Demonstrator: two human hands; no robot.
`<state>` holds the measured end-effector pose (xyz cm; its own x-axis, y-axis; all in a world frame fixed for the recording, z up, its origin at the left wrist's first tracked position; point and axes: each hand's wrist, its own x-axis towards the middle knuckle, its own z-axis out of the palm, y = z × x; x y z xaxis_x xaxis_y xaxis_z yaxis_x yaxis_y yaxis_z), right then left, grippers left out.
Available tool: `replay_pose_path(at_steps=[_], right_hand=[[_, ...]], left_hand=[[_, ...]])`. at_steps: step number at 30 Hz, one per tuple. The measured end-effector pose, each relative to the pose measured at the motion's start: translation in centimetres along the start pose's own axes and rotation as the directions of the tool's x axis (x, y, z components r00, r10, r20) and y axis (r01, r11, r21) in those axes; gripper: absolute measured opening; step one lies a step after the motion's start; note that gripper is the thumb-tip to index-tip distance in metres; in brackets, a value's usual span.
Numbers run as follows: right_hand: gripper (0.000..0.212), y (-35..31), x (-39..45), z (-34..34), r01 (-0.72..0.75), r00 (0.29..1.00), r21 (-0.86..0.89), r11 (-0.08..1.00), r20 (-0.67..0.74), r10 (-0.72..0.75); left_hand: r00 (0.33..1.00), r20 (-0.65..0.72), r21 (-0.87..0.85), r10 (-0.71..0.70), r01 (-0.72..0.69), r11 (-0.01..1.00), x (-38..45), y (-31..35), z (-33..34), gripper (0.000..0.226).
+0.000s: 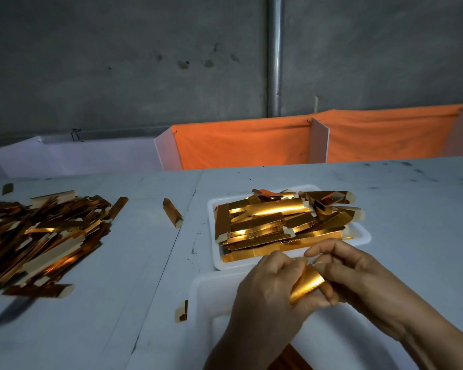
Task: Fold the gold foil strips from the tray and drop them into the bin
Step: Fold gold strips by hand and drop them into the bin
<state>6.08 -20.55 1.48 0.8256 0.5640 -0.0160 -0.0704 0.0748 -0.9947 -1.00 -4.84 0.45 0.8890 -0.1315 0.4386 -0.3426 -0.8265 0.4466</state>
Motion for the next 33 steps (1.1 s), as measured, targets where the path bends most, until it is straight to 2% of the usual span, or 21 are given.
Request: replay_pose_path(at_steps=[5,9,12,17,22,24,28,33], right_hand=[[0.021,-0.4,-0.1,-0.3,-0.053,0.998,0.098,0.994,0.023,0.051],[0.019,-0.5,-0.1,-0.4,-0.056,0.998,0.11,0.992,0.009,0.055],[0.019,-0.6,-0.2,-0.4,-0.052,0.999,0.064,0.997,0.004,0.052],[0.008,-0.9,-0.4,-0.3,0.048,0.998,-0.092,0.995,0.041,-0.044],[0.032,-0.9,-0.7,-0.3,0.072,0.991,-0.193,0.978,0.122,-0.049],[0.033,-0.8,-0.7,-0.1,0.095,0.991,-0.237,0.967,0.11,-0.07],[0.028,-0.7,-0.7,0.0,0.126,0.991,-0.218,0.968,0.082,-0.11],[0.019,-0.7,-0.9,-0.2,0.133,0.986,-0.184,0.974,0.126,-0.111]], left_hand=[[0.997,-0.018,-0.096,-0.075,0.073,0.993,0.0,-0.3,-0.1,0.054],[0.981,0.061,-0.161,-0.183,0.191,0.968,0.0,0.1,-0.2,0.037],[0.98,0.068,-0.154,-0.189,0.197,0.968,0.0,0.0,-0.2,0.033],[0.973,0.073,-0.255,-0.217,0.229,0.939,0.0,-0.5,-0.9,0.036],[0.96,0.083,-0.333,-0.268,0.28,0.9,-0.1,-0.5,-1.2,0.039],[0.957,0.096,-0.36,-0.274,0.29,0.887,-0.1,-0.3,-1.3,0.037],[0.947,0.094,-0.384,-0.307,0.319,0.866,0.0,-0.2,-1.5,0.033],[0.947,0.104,-0.415,-0.303,0.318,0.852,-0.1,-0.2,-1.7,0.029]])
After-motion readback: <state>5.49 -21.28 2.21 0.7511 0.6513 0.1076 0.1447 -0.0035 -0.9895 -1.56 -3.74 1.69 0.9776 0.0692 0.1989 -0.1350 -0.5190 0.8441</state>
